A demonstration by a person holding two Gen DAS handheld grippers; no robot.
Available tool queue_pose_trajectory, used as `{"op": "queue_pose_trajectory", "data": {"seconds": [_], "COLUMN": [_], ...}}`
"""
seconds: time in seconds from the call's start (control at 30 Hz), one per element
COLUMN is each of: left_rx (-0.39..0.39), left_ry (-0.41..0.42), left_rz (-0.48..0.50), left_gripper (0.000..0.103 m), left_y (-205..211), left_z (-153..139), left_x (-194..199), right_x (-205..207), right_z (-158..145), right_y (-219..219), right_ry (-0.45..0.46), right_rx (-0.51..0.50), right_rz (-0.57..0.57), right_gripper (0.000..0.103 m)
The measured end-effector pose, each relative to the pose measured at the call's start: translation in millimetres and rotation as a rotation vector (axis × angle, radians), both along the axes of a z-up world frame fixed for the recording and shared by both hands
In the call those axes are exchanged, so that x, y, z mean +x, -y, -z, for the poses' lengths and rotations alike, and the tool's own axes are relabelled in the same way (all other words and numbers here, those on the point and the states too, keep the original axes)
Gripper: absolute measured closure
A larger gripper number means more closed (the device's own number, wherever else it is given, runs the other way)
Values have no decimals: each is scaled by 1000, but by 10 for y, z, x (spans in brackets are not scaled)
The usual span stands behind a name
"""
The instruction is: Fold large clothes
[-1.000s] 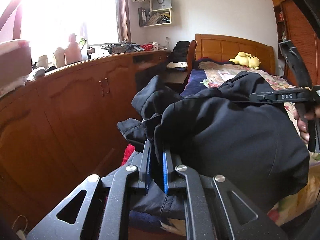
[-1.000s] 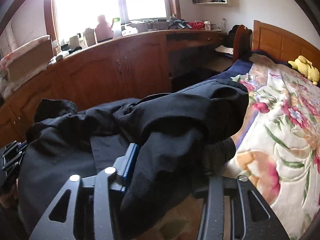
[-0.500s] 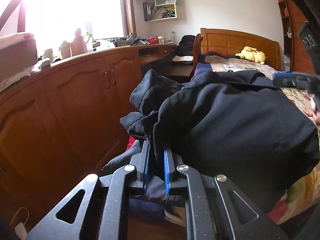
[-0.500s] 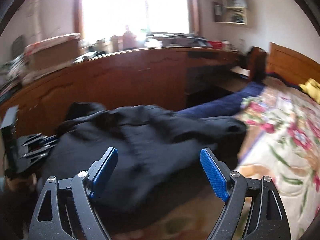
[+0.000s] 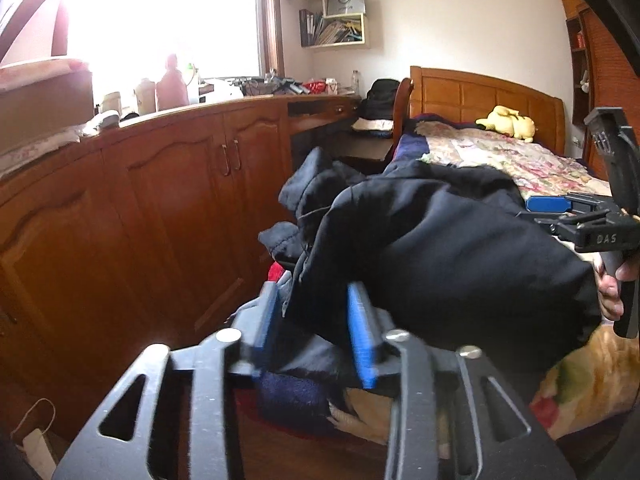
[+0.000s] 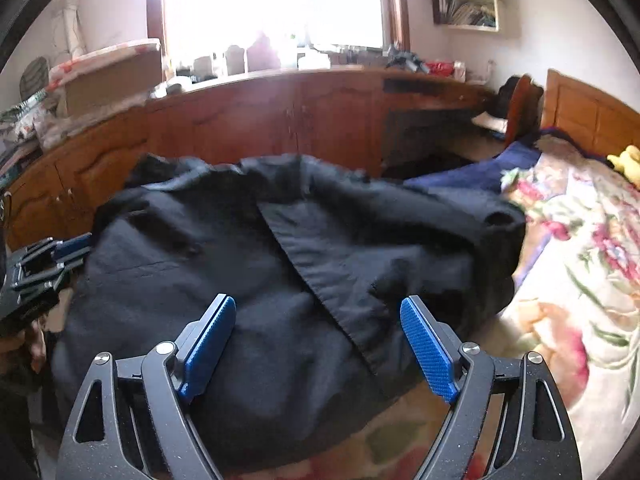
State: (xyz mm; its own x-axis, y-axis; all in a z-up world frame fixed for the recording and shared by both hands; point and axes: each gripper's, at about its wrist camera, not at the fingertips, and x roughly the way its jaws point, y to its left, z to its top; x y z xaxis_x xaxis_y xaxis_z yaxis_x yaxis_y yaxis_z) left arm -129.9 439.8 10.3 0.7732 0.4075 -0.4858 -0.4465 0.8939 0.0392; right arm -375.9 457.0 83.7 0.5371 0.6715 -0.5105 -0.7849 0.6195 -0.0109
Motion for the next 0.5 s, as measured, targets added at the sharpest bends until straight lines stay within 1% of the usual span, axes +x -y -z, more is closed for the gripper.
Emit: {"op": "queue_pose_trajectory", "data": {"seconds": [0.07, 0.13, 0.2, 0.27, 0.3, 0.37, 0.4, 0.47, 0.5], "left_rx": [3, 21, 45, 54, 56, 56, 56, 62, 65], "left_ry": [2, 18, 53, 73, 83, 108, 113, 123, 124], "left_rz": [9, 15, 12, 8, 8, 11, 14, 22, 25], "left_gripper": [56, 23, 21, 20, 20, 19, 19, 18, 17], "left_y": [44, 133, 241, 312, 348, 420, 440, 519, 542], "left_z": [-64, -151, -266, -354, -406, -515, -551, -640, -664], "left_x": [-65, -147, -248, -303, -332, -392, -397, -402, -382], "right_x": [-169, -358, -510, -637, -636, -606, -524, -562, -558], "right_z": [-94, -142, -123, -50, 0, 138, 181, 218, 205], "right_y": [57, 91, 117, 61, 71, 42, -19, -62, -73], "right_ry": [20, 36, 36, 52, 52, 15, 6, 28, 23], "right_rx": [31, 62, 68, 30, 21, 6, -13, -27, -18], "right_rz": [-24, -54, -94, -96, -95, -89, -87, -85, -79], "right_gripper": [17, 17, 17, 17, 17, 17, 17, 17, 17]}}
